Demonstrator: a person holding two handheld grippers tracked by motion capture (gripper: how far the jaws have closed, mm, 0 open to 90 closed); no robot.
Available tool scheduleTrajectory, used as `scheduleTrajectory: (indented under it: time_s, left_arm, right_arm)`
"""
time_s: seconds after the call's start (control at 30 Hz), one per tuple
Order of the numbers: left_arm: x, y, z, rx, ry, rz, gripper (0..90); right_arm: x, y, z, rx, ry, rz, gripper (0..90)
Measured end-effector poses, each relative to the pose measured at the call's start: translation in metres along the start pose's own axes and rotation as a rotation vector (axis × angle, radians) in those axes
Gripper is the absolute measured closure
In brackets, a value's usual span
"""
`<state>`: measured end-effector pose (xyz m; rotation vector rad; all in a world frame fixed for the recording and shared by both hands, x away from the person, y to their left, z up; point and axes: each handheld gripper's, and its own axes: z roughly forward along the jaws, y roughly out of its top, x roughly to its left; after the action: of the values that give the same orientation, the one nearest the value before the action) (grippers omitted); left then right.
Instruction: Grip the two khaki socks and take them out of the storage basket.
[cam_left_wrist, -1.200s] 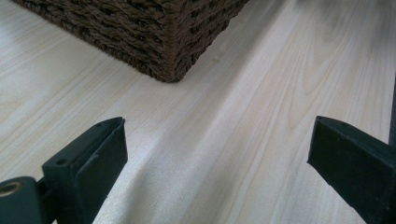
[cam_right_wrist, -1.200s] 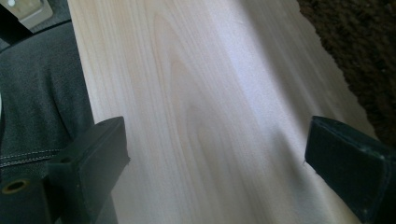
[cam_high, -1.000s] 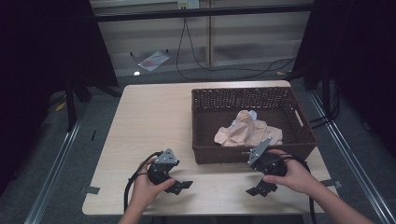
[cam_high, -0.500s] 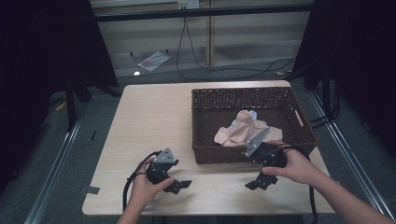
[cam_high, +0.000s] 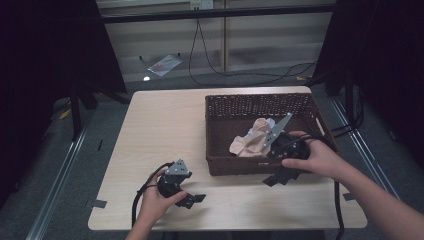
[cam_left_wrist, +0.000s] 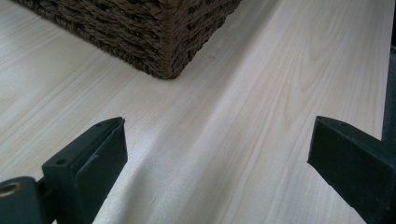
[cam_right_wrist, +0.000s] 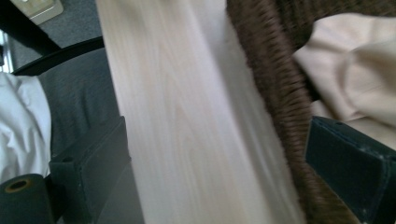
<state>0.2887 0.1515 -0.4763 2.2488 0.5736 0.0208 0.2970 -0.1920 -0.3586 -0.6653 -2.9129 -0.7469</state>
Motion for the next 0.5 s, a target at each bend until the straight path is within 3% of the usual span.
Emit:
scheduleTrajectory:
  time_s: [0.23, 0.4, 0.5]
  left_arm:
    - [0.000, 0.000, 0.000, 0.000, -0.003, 0.007, 4.4]
    - [-0.001, 0.000, 0.001, 0.010, -0.005, 0.009, 4.4]
    - [-0.002, 0.001, 0.001, 0.006, -0.009, 0.013, 4.4]
  right_arm:
    - [-0.026, 0.015, -0.008, -0.039, -0.048, 0.030, 5.7]
    - [-0.052, 0.020, 0.000, -0.040, -0.090, 0.066, 4.9]
    - [-0.060, 0.021, 0.004, -0.032, -0.088, 0.093, 4.2]
